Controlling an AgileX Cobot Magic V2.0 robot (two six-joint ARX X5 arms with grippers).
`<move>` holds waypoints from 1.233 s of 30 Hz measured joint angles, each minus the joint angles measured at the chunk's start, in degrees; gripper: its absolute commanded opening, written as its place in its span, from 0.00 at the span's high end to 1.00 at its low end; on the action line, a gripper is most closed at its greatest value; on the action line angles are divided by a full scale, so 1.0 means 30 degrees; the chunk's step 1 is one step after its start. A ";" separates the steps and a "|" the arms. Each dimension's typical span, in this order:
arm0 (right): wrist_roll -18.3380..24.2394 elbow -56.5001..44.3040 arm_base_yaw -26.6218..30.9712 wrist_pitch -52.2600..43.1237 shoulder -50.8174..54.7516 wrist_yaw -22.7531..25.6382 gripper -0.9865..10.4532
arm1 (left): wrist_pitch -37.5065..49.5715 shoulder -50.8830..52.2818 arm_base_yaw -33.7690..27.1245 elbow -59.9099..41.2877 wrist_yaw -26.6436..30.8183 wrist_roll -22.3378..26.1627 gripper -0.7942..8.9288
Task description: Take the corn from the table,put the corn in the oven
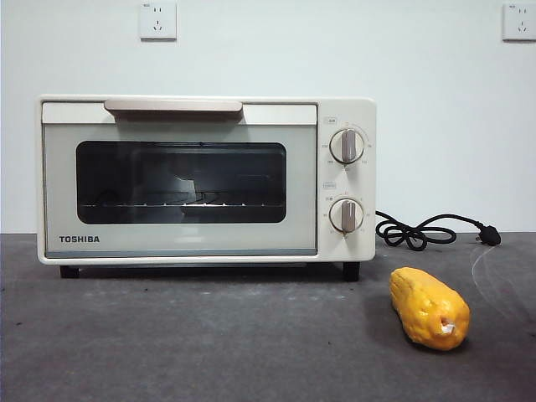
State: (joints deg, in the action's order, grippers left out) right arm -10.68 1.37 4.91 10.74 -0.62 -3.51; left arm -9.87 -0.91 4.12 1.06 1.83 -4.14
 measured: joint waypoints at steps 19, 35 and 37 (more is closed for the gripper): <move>-0.1472 0.8036 -0.0007 0.3723 -0.4743 -0.4102 0.92 | -0.4626 -0.2958 0.0000 0.6710 -0.4583 -0.2004 0.92; 0.3330 1.9409 -0.0007 1.4222 -1.1868 -0.7890 0.92 | -1.1242 -0.9027 0.0000 1.6145 -0.9479 -0.0634 0.92; 0.3636 2.0167 -0.0007 1.5147 -1.2386 -0.7927 0.92 | -1.2036 -0.9420 0.0000 1.6859 -0.9799 -0.0291 0.92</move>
State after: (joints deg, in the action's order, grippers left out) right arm 0.23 61.87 4.89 56.18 -37.78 -27.29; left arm -45.98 -29.17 4.12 51.64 -27.57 -5.02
